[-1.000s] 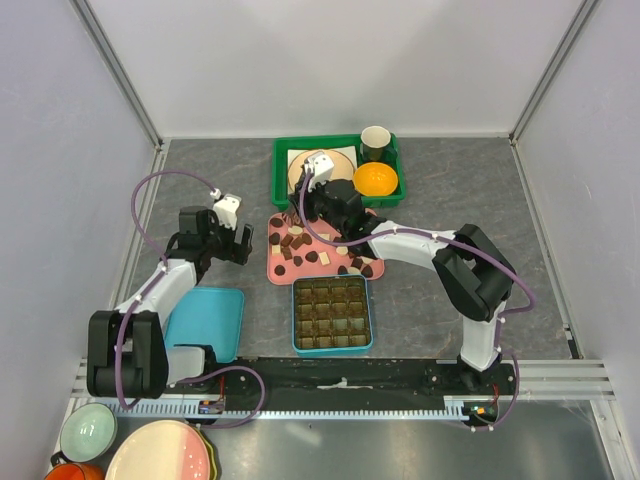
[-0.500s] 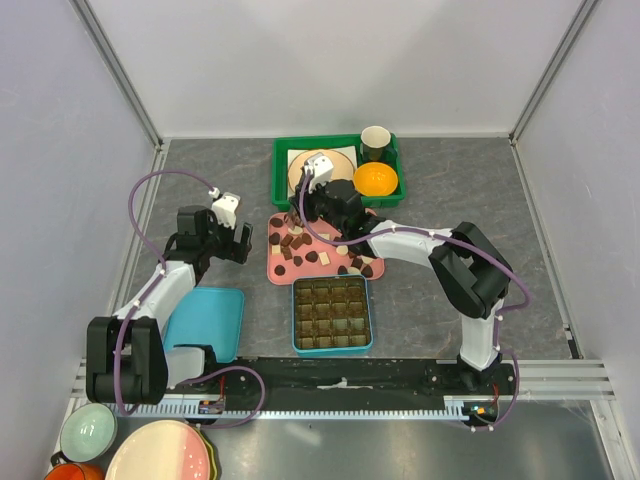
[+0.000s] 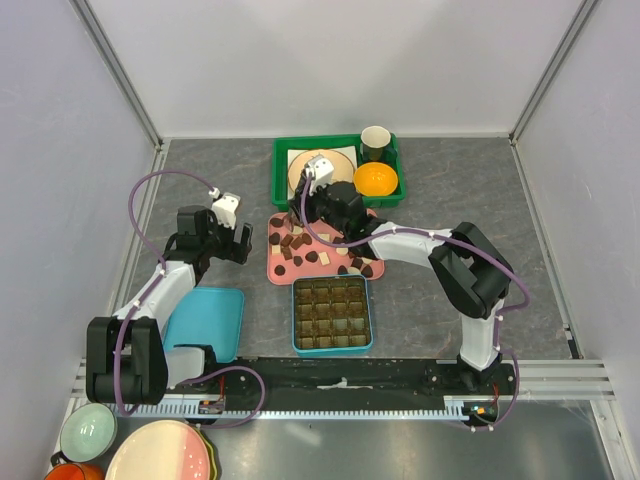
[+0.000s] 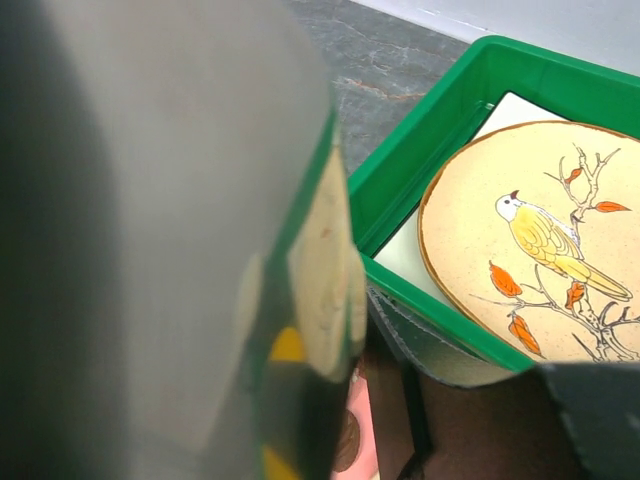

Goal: Pack the chocolate
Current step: Pick up the fake chocolate from the plate.

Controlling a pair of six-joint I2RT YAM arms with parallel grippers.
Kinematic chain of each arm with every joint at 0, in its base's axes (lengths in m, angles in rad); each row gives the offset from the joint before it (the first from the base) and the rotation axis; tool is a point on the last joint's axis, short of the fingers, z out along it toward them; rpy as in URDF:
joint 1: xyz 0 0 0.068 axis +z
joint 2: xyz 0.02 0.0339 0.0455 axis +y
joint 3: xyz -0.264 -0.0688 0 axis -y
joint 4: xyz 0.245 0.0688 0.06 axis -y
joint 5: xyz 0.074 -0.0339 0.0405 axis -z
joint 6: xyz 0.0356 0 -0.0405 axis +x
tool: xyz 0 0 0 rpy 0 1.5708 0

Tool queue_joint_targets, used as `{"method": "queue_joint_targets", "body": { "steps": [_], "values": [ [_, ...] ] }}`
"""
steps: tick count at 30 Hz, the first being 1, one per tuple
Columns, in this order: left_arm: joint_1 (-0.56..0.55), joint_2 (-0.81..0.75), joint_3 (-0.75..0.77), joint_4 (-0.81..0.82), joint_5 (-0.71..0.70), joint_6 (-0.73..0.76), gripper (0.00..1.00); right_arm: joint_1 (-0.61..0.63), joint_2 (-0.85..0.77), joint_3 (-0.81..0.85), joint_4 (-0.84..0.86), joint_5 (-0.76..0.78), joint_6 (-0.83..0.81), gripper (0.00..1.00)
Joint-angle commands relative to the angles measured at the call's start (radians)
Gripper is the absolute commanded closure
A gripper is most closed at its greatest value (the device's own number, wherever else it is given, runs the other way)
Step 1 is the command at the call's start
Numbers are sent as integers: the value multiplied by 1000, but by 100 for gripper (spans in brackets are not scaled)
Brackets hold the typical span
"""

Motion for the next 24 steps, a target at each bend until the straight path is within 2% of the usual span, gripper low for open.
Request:
{"method": "queue_joint_targets", "body": {
  "steps": [1, 12, 24],
  "values": [
    [5, -18, 35, -2, 30, -15, 1, -1, -18, -43, -35, -29, 14, 51],
    [5, -28, 38, -24, 27, -16, 1, -3, -29, -46, -81, 10, -23, 50],
    [5, -33, 35, -22, 36, -27, 1, -1, -80, -123, -98, 14, -40, 52]
  ]
}}
